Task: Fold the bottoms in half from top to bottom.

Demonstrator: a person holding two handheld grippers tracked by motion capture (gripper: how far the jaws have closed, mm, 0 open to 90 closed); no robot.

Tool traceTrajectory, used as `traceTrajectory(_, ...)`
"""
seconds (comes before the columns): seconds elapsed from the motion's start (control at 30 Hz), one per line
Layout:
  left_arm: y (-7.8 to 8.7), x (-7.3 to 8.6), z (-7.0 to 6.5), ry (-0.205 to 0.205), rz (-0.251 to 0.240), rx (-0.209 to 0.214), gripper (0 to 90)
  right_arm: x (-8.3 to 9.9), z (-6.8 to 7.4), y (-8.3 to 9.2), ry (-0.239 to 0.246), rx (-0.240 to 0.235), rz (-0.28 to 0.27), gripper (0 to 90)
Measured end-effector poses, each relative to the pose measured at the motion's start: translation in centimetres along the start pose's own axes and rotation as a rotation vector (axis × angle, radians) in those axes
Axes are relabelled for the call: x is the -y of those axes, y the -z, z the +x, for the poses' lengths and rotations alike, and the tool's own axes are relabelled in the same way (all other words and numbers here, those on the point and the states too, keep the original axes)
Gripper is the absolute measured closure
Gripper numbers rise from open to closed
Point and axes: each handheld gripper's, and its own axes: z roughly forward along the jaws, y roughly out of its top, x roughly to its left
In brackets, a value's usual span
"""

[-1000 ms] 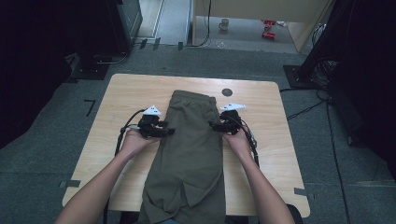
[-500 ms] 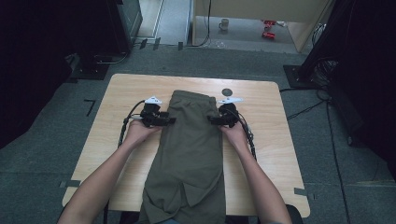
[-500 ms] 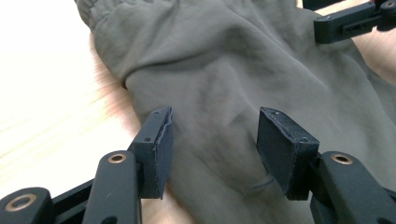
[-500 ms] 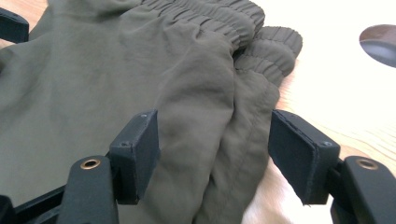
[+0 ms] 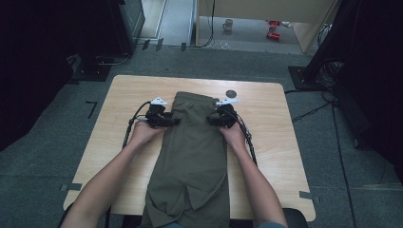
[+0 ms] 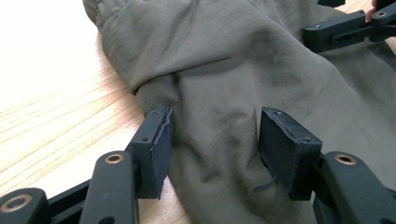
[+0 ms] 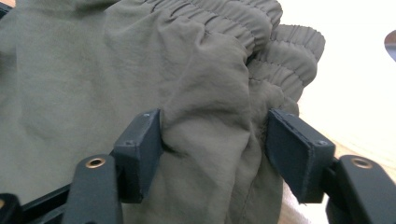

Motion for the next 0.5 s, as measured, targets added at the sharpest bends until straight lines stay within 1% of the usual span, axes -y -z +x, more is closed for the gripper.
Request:
traceTrajectory(0.07,-0.18,0.05,-0.07,-0.012,-0.005,-0.009,45.7,0.06,0.21,-0.2,0.028,0.018,-0.011,38.2)
traceTrajectory(0.1,-0.22,0.05,-0.09,-0.011,-0.007,-0.012,46.3,0.09,0.29,-0.28,0.036,0.021,-0.016,39.1)
traceTrajectory(0.17,-0.27,0.04,-0.14,-0.014,-0.008,-0.016,47.4,0.17,0.26,-0.35,0.033,0.022,-0.03,41.0)
traceTrajectory(0.27,-0.38,0.09,-0.27,-0.022,-0.015,-0.026,50.2,0.16,0.31,-0.36,0.032,0.022,-0.033,44.9)
traceTrajectory(0.5,-0.5,0.22,-0.57,-0.025,-0.02,-0.018,61.7,0.19,0.41,-0.29,0.032,0.013,-0.038,56.6)
